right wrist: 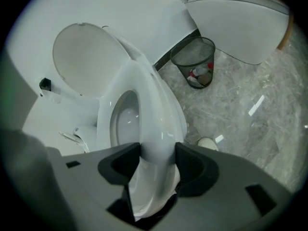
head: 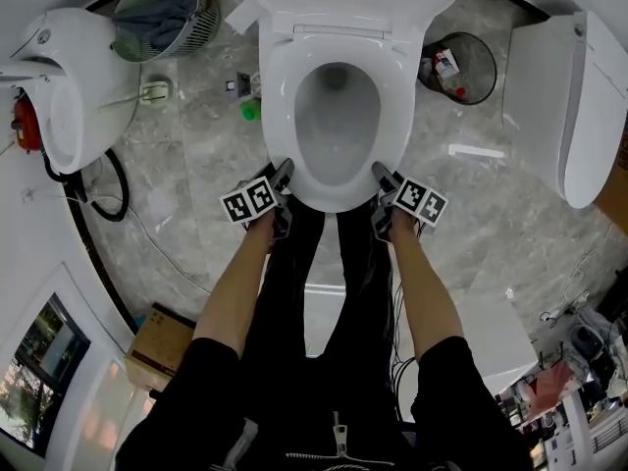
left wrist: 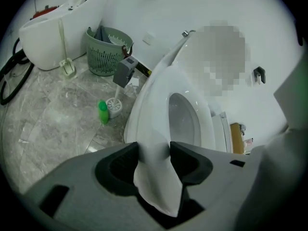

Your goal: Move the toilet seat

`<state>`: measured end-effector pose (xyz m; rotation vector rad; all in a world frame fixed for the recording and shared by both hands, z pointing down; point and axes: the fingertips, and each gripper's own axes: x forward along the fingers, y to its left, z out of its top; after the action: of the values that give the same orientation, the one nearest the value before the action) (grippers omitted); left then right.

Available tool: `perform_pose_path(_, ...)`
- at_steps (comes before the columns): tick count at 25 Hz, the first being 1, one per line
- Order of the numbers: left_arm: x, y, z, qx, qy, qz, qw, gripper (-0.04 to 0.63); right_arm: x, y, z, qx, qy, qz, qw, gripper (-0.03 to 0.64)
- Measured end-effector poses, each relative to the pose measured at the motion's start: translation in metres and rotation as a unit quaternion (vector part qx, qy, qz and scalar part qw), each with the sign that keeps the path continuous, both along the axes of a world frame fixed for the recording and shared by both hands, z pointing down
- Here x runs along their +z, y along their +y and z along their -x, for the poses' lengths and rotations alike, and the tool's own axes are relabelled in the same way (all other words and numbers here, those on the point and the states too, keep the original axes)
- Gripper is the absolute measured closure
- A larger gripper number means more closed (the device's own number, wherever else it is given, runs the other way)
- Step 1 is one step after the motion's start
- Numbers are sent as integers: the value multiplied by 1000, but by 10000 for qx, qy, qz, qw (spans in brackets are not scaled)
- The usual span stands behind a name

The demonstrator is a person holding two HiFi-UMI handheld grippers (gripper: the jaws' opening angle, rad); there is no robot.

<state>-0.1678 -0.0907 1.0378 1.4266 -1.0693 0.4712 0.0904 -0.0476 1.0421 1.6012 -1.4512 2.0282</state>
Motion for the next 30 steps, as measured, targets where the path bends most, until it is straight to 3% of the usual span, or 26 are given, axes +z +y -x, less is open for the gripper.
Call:
perform_pose_path(10, -73, -8, 1, -518, 574, 97, 9970, 416, -75, -5, -6, 404, 3, -53, 9992, 412)
perform_pose_path(18, -151, -39, -1, -821, 1296, -27, 9882, 420, -153, -32, -18, 1302, -150, -330, 9908, 445)
perform_pose_path(25, -210, -78, -7, -1013, 1910, 52, 9763, 402, -208, -65, -30, 2578, -592, -601, 9625, 454)
perform_pose_path(30, -239, -108, -10, -1192, 2367, -39, 9642, 390, -233, -94, -37, 3135, -970, -853, 9408, 444)
